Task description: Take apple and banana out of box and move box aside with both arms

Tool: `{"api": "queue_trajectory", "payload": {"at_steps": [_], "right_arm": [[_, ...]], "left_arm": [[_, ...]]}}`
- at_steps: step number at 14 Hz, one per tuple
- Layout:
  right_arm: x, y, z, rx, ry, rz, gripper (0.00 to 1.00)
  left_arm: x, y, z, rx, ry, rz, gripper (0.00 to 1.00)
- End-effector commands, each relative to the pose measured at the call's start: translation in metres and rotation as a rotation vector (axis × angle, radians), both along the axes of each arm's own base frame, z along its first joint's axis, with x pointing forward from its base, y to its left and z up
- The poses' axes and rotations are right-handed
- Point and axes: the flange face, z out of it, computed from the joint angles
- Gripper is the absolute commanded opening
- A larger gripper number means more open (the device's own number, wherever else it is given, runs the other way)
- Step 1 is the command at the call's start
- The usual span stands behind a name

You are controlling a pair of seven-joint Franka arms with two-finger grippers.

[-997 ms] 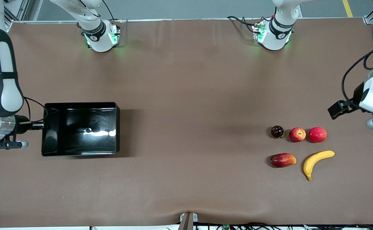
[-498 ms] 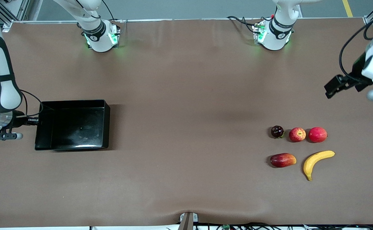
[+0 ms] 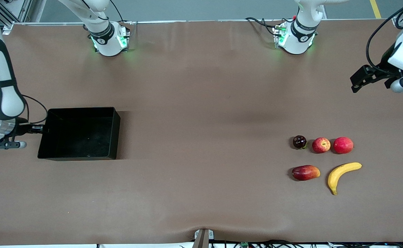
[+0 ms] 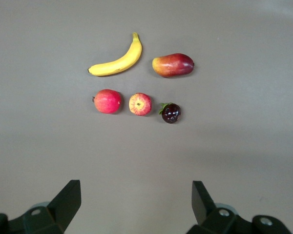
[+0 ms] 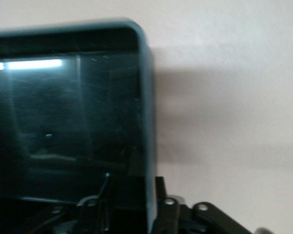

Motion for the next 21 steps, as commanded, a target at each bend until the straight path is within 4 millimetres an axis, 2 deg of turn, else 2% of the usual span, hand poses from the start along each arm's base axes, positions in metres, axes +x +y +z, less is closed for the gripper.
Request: {"api": "queue_trajectory", "payload": {"at_steps": [1,3,5,7,8,9,10,12,14,16,19,21], "right_arm": [[0.047,0.045,0.071,-0.001,-0.068,0.092,1.00],[0.075,0.070,0.119,-0.035,-0.152,0.152,1.00],[0.089,0.079,0.172,-0.050,-0.205,0.176,1.00],[0.099,0.100,0.228,-0.072,-0.276,0.218,1.00],[0.101,0.108,0.244,-0.060,-0.307,0.226,1.00],[0.094,0.126,0.268,-0.060,-0.328,0.250,1.00],[0.079,0.145,0.300,-0.061,-0.338,0.269,1.00],[0.047,0.162,0.332,-0.060,-0.273,0.287,1.00],[0.014,0.170,0.345,-0.043,-0.179,0.254,1.00],[-0.020,0.188,0.354,-0.079,-0.144,0.221,1.00],[-0.064,0.196,0.339,-0.120,-0.137,0.236,1.00],[-0.071,0.182,0.330,-0.122,-0.148,0.210,1.00]], "left_arm": [[-0.006,0.007,0.003,-0.031,0.010,-0.022,1.00],[-0.007,0.008,0.003,-0.031,0.018,-0.020,1.00],[-0.006,0.008,0.003,-0.031,0.020,-0.022,1.00],[-0.005,0.006,0.003,-0.033,0.018,-0.023,1.00],[-0.005,0.004,0.005,-0.032,0.015,-0.028,1.00],[-0.004,0.004,0.008,-0.031,0.009,-0.028,1.00],[-0.003,0.002,0.007,-0.032,0.011,-0.031,1.00],[-0.002,0.003,0.013,-0.033,-0.003,-0.027,1.00],[-0.003,0.003,0.015,-0.034,-0.003,-0.031,1.00],[-0.003,0.001,0.014,-0.033,-0.002,-0.030,1.00],[-0.006,0.002,0.015,-0.032,-0.001,-0.036,1.00],[-0.008,0.001,0.017,-0.031,-0.004,-0.037,1.00]]}}
